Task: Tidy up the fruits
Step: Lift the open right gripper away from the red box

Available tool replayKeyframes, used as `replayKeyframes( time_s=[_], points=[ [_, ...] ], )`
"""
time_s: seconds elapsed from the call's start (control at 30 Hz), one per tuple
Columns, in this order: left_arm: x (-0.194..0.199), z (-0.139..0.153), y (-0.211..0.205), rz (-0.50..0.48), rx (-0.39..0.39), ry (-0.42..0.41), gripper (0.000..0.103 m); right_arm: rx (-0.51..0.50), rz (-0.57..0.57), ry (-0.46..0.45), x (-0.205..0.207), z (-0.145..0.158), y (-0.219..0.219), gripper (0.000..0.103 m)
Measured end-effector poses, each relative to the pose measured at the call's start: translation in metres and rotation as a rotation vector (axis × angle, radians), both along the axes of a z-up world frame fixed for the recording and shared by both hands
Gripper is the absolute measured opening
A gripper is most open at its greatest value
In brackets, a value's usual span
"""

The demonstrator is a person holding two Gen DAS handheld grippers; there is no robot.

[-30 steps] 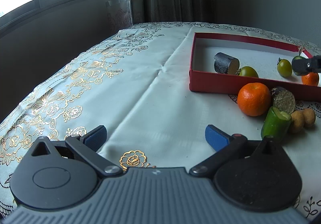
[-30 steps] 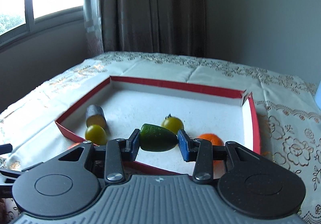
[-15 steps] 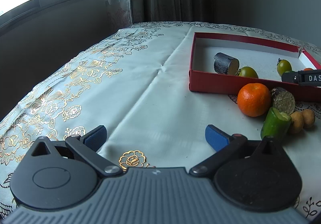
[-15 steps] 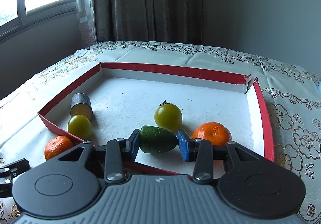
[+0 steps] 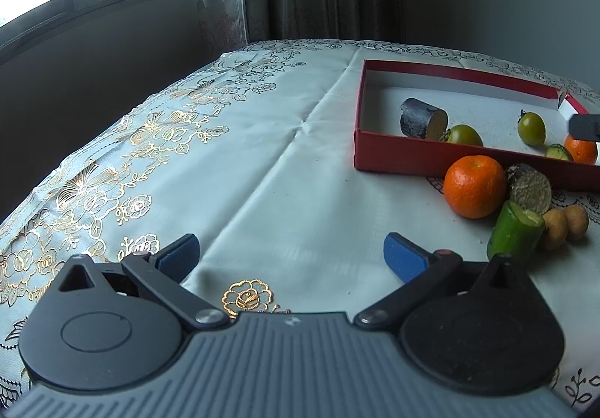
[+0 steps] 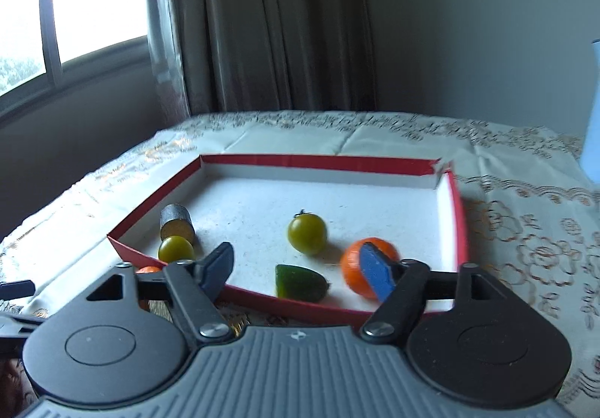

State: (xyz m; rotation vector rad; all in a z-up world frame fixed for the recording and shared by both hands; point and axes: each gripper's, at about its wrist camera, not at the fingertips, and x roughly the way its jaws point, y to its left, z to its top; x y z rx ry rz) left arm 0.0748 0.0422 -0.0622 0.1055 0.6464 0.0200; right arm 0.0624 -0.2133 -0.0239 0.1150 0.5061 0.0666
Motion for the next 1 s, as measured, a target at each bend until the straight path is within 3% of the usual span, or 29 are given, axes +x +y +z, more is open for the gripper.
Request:
replayKeyframes(
  time_s=[0.1,0.27,0.5,0.7,1.0],
  points=[
    [0.0,0.0,0.0,0.0,-0.001,0.0,0.103,-0.028,-0.03,-0.02,-0.031,-0.001,-0.018,0.08],
    [0.0,0.0,0.0,0.0,0.001,0.0,0.103,-0.033,-0.116,0.038,-0.065,-0.019,-0.055,0.08],
    [-0.001,0.0,0.0,-0.007,0.004,-0.008,0.103,0.038,-0.139,0.119,-0.067,-0.038,-0.072,0.081],
    [-0.023,0.009,-0.008,-0.135,-0.015,-0.122,0.103,0.101,-0.142,0.122,-0.068,-0.04,-0.08,0.081],
    [-0.041,0.018,-0.048,-0.301,0.004,-0.137,0.103,0.104,-0.141,0.122,-0.068,-0.04,-0.081,0.082]
  ],
)
